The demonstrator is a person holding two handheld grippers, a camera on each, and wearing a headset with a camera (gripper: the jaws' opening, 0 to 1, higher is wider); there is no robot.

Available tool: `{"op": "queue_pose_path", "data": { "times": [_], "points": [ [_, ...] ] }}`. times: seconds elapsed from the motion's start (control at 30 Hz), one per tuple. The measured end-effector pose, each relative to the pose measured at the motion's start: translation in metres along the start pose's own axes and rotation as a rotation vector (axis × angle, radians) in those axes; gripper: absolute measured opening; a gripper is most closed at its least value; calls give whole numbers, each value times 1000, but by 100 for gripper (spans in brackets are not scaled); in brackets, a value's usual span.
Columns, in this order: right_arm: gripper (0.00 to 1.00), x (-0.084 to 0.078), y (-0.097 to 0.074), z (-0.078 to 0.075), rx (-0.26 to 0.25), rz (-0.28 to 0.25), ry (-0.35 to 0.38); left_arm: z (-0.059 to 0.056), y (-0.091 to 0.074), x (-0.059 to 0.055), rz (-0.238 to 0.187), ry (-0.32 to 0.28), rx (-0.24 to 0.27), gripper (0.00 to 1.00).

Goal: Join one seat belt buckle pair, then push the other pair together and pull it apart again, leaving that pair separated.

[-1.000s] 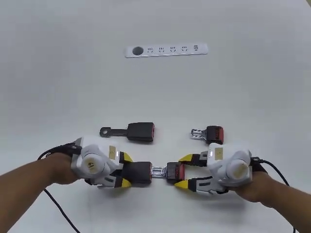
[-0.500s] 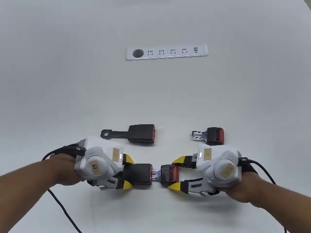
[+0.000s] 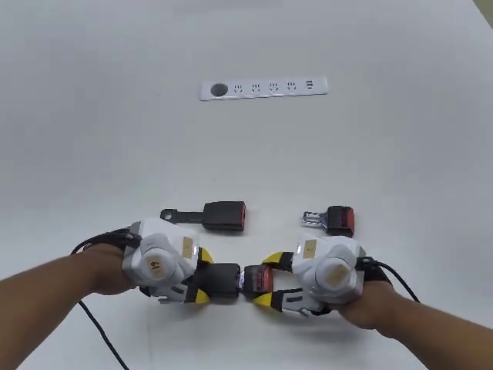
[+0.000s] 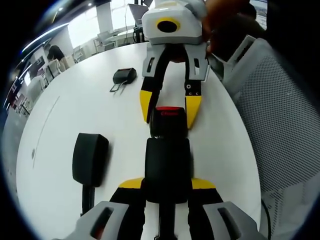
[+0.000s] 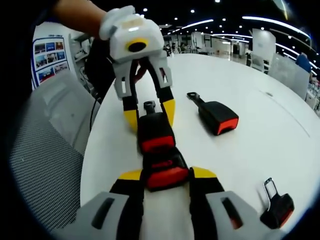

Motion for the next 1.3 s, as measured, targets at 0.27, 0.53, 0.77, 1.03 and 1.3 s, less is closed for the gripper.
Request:
{"op": "queue_pose_path", "data": {
  "times": [0.27, 0.53, 0.77, 1.03, 1.3],
  "points": [
    [36, -2, 0, 2, -19, -5, 12, 0, -1, 0, 1, -3, 1, 33],
    [36, -2, 0, 1, -18, -4, 2, 1, 0, 0, -1, -3, 1, 34],
    [36, -3, -1, 1, -11, -9, -3, 1, -1, -1, -10, -5, 2, 34],
    [36, -5, -1, 1, -3, -37, -52, 1, -1, -3, -43, -3, 2, 34],
    [35, -7, -2, 0, 3, -54, -117, 2, -1, -5, -78, -6, 3, 34]
  ]
}}
Point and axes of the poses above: the centre of the closed fingertips' face, and the gripper's own axes: y roughly forward along the fingers, z roughly to its left, x roughly out of its top, the point moved 4 cm from there along -y, roughly backward along the fingers, and after that the axes turned 8 degrees about z, right-handed, at the moved point
